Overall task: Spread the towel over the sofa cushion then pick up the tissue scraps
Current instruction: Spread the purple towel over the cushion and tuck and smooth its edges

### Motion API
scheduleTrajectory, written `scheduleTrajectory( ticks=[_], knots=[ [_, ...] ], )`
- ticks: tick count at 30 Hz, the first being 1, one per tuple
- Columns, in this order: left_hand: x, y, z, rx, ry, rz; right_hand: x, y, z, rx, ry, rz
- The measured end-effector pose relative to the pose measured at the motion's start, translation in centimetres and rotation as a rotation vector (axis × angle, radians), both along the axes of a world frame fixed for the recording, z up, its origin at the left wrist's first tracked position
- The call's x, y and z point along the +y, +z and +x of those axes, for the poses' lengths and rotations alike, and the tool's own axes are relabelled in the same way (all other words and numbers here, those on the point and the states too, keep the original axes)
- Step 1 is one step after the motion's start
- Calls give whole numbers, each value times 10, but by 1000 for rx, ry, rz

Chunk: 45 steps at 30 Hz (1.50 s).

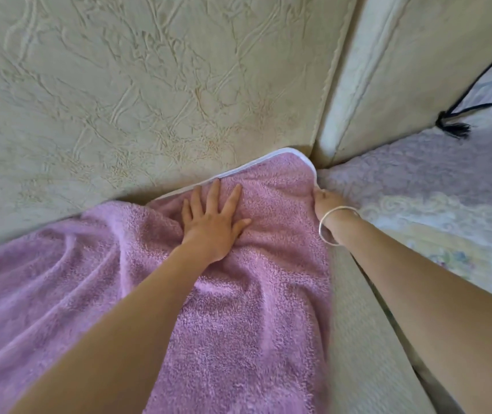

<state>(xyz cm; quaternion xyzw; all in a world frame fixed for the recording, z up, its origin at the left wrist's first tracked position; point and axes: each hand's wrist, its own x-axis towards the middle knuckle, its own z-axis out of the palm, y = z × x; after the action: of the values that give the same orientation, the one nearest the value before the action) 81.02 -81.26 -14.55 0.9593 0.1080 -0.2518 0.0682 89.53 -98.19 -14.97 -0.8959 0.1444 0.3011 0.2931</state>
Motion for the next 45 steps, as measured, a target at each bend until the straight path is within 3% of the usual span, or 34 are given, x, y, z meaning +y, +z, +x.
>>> scheduleTrajectory(
  ticks=[8, 12, 19, 22, 24, 27, 31, 35, 40, 45],
  knots=[
    [-13, 4, -7, -12, -1, 93, -10, 19, -29, -116, 38, 162],
    [-32, 22, -35, -119, 31, 19, -12, 30, -72, -142, 76, 269],
    [-54, 47, -136, -494, -136, -266, -33, 46, -152, 517, -648, 964],
    [-61, 53, -175, -440, -171, -312, -44, 54, -196, 580, -781, 1040],
    [-67, 54, -190, -309, -173, -300, -43, 53, -221, 652, -734, 1080],
    [-69, 53, -206, -165, -83, -340, -33, 43, -250, 681, -673, 1000],
    [-71, 58, -226, -240, 39, -426, -24, 41, -276, 558, -502, 845],
    [-68, 65, -230, -236, 81, -429, -18, 42, -289, 482, -613, 922],
    [-55, 75, -229, -272, 109, -330, -31, 64, -286, 360, -576, 922],
    [-62, 86, -238, -191, 80, -253, -72, 82, -273, 43, -293, 458]
  ],
)
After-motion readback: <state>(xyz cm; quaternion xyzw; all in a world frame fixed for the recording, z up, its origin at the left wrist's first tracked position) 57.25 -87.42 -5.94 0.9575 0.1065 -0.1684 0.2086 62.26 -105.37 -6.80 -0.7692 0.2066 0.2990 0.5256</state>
